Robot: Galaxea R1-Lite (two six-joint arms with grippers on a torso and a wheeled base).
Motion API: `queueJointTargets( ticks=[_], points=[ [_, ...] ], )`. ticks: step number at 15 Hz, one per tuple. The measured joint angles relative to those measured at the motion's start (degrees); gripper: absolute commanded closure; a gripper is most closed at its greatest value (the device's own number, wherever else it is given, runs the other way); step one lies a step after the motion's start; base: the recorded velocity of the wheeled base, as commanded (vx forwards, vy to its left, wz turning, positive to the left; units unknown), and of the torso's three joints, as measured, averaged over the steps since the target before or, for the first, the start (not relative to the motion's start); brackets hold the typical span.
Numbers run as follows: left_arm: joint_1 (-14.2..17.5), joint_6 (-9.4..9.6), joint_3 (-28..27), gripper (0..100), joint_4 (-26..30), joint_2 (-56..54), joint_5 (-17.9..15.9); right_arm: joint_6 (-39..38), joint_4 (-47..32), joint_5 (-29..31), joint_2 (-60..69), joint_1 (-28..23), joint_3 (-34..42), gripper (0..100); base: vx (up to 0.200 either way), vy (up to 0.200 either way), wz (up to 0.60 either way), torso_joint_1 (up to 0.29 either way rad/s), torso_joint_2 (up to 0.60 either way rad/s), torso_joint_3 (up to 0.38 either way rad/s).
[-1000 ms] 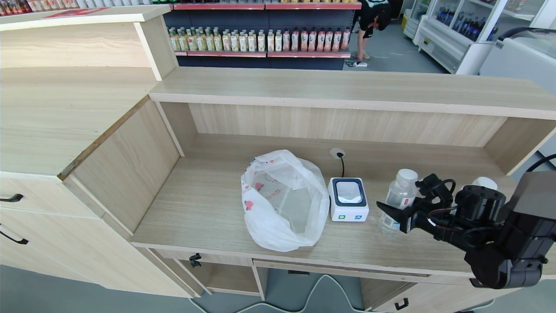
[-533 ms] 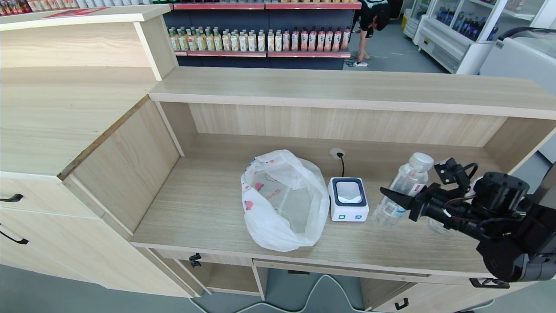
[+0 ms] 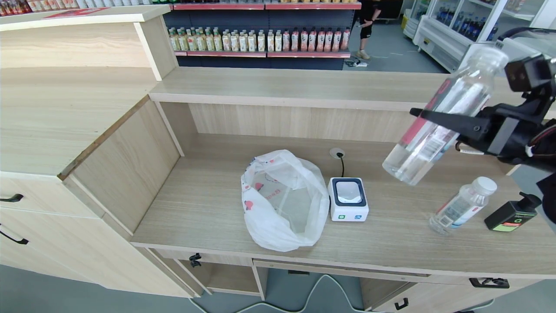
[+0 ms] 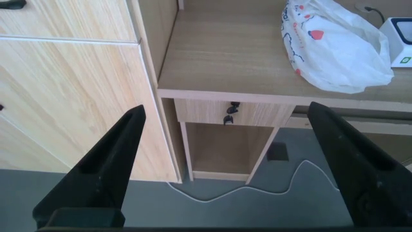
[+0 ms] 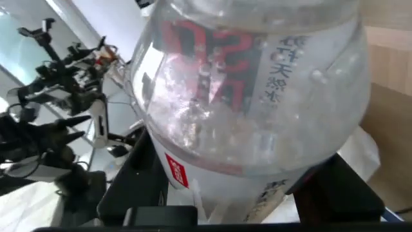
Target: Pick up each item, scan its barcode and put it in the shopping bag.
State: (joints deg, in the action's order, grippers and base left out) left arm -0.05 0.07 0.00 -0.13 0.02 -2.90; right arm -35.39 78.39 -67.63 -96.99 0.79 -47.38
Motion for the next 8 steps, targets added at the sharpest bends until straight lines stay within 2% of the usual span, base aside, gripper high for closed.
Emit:
queueJointTargets(
  ticks=[2, 8],
  points=[
    [0.0, 0.0, 0.0, 0, 0.0, 0.0, 0.0, -8.0, 1.8, -1.3, 4.7, 4.4, -2.3, 100, 0.0, 0.0, 0.0, 0.0, 0.0, 0.0],
    [0.0, 0.0, 0.0, 0, 0.0, 0.0, 0.0, -24.4, 11.3, -3.3, 10.1, 18.2, -2.9, 100, 0.0, 0.0, 0.0, 0.0, 0.0, 0.0]
  ],
)
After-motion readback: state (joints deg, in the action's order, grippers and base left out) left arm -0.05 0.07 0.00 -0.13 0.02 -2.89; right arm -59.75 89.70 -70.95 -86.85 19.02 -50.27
